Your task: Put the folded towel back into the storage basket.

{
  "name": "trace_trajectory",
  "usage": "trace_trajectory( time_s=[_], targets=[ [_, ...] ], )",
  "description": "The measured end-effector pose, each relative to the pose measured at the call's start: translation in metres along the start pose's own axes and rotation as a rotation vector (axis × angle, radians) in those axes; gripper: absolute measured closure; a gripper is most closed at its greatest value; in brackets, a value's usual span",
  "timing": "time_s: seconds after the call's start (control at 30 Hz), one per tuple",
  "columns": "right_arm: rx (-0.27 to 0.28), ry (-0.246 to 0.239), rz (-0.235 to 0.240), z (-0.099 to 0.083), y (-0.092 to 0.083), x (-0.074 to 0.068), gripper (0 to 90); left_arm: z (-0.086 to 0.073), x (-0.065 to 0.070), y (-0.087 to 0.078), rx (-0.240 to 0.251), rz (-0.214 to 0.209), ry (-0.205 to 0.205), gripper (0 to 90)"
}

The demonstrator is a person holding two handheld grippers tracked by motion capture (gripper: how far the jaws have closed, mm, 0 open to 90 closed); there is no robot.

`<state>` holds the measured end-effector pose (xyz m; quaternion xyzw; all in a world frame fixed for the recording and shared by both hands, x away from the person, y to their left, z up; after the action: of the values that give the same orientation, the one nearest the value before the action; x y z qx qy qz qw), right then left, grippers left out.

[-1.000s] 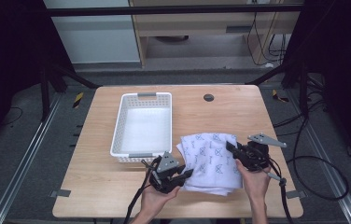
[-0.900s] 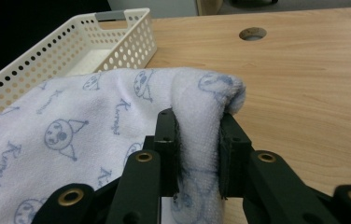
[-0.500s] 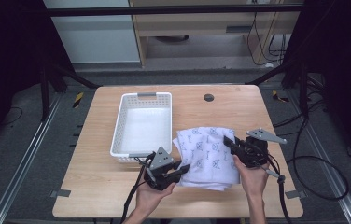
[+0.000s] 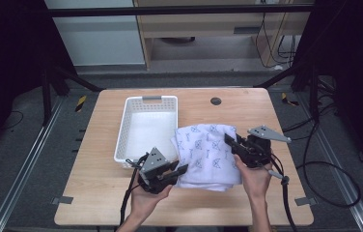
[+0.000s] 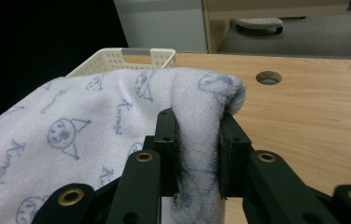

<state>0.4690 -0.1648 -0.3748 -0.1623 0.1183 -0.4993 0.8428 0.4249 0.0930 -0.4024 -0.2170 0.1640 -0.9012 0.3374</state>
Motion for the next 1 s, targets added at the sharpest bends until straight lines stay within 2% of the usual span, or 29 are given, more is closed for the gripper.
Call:
trace_trajectory(
  time_s=[0.43,0.77,1.0],
  targets=[
    [0.019,-0.036,0.015,0.020,0.013,-0.020,73.6,0.007,-0.021,-0.021,0.031,0.025,-0.020,74.0],
    [0.039,-0.047,0.030,0.038,0.029,-0.034,73.4,0.017,-0.040,-0.039,0.070,0.045,-0.037,74.1],
    [0.056,-0.055,0.035,0.052,0.038,-0.043,73.3,0.022,-0.049,-0.046,0.089,0.059,-0.053,74.1]
  ],
)
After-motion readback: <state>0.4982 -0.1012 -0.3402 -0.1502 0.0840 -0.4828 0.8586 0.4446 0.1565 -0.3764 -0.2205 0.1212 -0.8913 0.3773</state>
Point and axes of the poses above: each handheld gripper's, and its own axes: y roughly forward along the jaws, z roughly out of its top, x roughly to its right, the point moved 3 cm from there along y, roughly forward along the jaws, and after that the axes turned 10 degrees about -y, right-handed, at the moved point
